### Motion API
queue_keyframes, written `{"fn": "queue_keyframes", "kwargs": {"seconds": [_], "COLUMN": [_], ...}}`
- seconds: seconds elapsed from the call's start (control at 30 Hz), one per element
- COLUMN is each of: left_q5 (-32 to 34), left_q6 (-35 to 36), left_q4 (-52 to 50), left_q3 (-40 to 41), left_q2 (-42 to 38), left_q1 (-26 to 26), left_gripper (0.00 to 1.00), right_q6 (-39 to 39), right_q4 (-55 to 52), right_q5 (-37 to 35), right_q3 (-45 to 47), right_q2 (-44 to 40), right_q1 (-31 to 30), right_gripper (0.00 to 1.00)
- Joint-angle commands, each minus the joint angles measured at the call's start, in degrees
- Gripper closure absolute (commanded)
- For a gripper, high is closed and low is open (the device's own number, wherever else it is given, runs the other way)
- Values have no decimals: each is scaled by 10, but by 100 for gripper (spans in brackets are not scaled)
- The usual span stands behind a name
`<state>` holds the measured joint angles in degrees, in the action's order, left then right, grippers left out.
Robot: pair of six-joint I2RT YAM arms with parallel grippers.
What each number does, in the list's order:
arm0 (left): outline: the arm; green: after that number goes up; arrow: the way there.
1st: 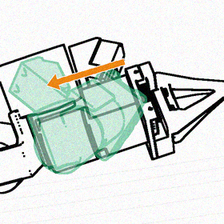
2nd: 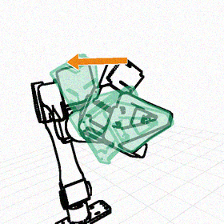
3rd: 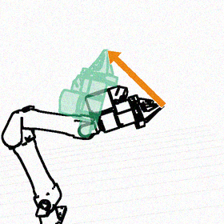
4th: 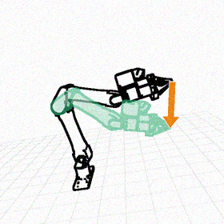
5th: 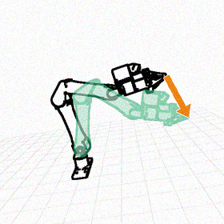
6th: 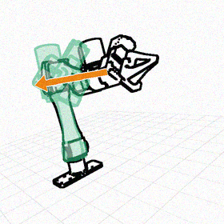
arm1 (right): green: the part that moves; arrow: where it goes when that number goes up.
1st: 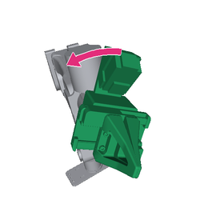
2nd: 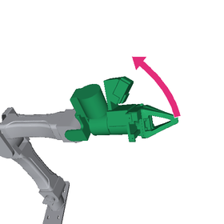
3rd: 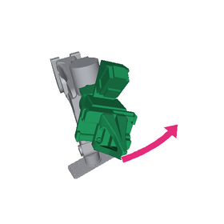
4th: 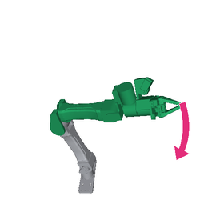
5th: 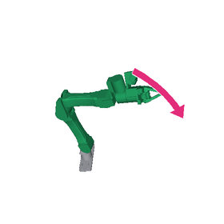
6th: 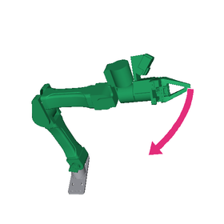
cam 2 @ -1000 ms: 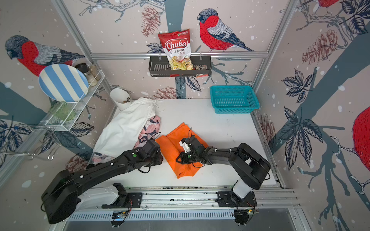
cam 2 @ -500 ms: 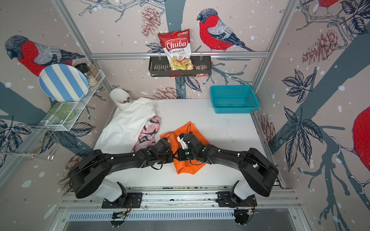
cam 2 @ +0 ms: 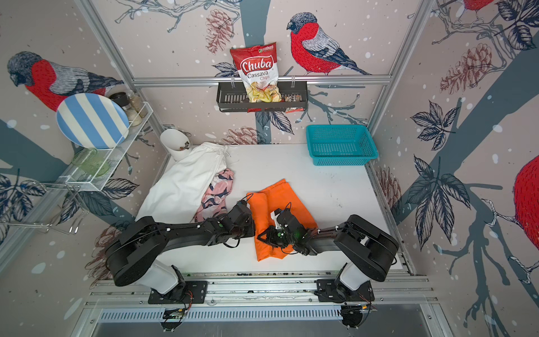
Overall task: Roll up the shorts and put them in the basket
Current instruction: Roll the shorts at the center of the board.
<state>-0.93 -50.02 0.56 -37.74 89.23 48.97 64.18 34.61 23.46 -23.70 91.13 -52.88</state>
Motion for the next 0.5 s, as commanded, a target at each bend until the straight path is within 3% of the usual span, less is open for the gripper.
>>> {"fn": "queue_keyframes", "kwargs": {"seconds": [0.0, 0.07, 0.13, 0.27, 0.47], "left_q5": [51, 75, 94, 120, 146], "left_q6": [-3, 2, 8, 38, 83], "left_q4": [-157, -199, -234, -275, -320], "left_q3": [-15, -35, -62, -135, -263], "left_q2": [-23, -54, -79, -72, 44], "left_q1": [2, 1, 1, -1, -8], "left_gripper": [72, 66, 53, 35, 29], "right_q6": [3, -18, -39, -81, -152], "right_q4": [-30, -55, -87, -147, -256], "right_q5": [12, 2, -12, -42, -111], "right_q3": [7, 1, -9, -31, -77], "right_q2": [18, 22, 20, 9, -8], "right_q1": [1, 1, 1, 1, -6], "right_gripper": [88, 84, 82, 79, 78]}}
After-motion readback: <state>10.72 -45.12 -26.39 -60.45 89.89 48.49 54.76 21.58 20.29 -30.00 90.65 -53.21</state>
